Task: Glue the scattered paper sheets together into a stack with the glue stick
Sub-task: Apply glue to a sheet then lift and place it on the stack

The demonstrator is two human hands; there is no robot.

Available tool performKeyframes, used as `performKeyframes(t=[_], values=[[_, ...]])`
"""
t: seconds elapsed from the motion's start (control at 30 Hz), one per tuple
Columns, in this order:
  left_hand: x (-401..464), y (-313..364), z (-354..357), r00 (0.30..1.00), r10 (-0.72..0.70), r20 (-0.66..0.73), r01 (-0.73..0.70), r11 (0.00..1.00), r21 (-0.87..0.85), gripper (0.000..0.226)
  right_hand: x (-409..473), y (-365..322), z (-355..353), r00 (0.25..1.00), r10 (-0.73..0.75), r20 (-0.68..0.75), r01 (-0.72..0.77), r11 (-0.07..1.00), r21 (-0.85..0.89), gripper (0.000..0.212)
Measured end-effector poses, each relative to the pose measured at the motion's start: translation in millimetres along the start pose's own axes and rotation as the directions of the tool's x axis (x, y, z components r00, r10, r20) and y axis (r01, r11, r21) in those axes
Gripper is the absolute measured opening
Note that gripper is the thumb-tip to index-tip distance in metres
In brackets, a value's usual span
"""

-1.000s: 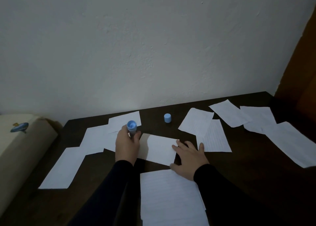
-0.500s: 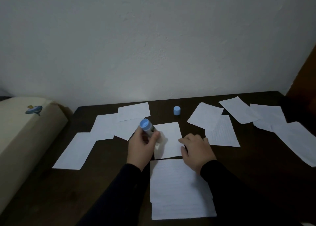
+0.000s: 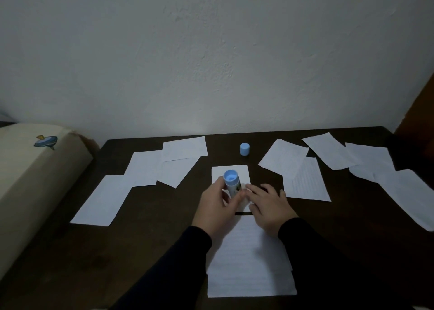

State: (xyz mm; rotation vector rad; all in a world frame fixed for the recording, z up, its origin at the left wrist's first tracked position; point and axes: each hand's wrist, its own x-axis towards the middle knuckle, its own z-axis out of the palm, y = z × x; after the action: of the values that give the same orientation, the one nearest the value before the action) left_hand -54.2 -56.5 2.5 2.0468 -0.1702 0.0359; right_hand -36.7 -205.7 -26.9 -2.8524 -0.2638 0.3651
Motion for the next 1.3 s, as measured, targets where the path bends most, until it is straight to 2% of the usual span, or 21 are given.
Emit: performKeyframes(t=[0.13,0.3,0.47,0.73,0.8,0.9,1.0,1.2,1.3], values=[[-0.2,-4.0,0.6,0.996,0.015,0.084,-0.023,0.995,0.099,0.016,-0.8,2.4,1.3,1.000,-0.011,-0.010,0.012,0.999,0.040,0.049],[9.3,-8.8,-7.1,0.989,0.084,0.120,-0.112,0.960,0.256,0.025,0.8,0.2,1.9,1.000,0.017,-0.015,-0.016,1.000,0.022,0.050],[14.0,-14.1,-20.4,0.994,0.002,0.106,-0.032,0.957,0.287,0.034,1.5,2.4,1.7,0.999,0.034,-0.008,-0.034,0.999,0.005,0.051],[19.5,-24.7,-43.7,0.999,-0.032,0.026,0.021,0.942,0.334,0.022,-1.3,-0.4,0.6,1.000,0.016,-0.005,-0.016,1.000,0.003,0.051],[20.5,-26.4,-44.5,0.999,-0.035,-0.037,0.045,0.948,0.315,0.018,-2.1,-2.4,0.6,1.000,0.025,-0.004,-0.025,1.000,-0.007,0.050],[23.4,-26.6,-43.7,0.980,-0.066,-0.190,0.102,0.977,0.187,0.017,-4.3,-8.8,0.2,0.999,0.041,-0.004,-0.041,0.999,-0.035,0.051],[25.2,-23.0,-39.2,0.958,-0.052,-0.282,0.081,0.992,0.094,0.018,-7.2,-17.0,-1.1,0.998,0.046,-0.039,-0.049,0.997,-0.062,0.050],[27.5,-16.9,-20.9,0.978,-0.071,-0.194,0.076,0.997,0.021,0.021,0.6,-10.0,-3.2,0.986,0.046,-0.158,-0.040,0.998,0.042,0.050],[36.0,-11.9,-12.9,0.990,-0.093,-0.103,0.093,0.996,-0.005,0.027,7.0,-2.1,-2.2,0.997,-0.002,-0.083,0.008,0.998,0.070,0.057]])
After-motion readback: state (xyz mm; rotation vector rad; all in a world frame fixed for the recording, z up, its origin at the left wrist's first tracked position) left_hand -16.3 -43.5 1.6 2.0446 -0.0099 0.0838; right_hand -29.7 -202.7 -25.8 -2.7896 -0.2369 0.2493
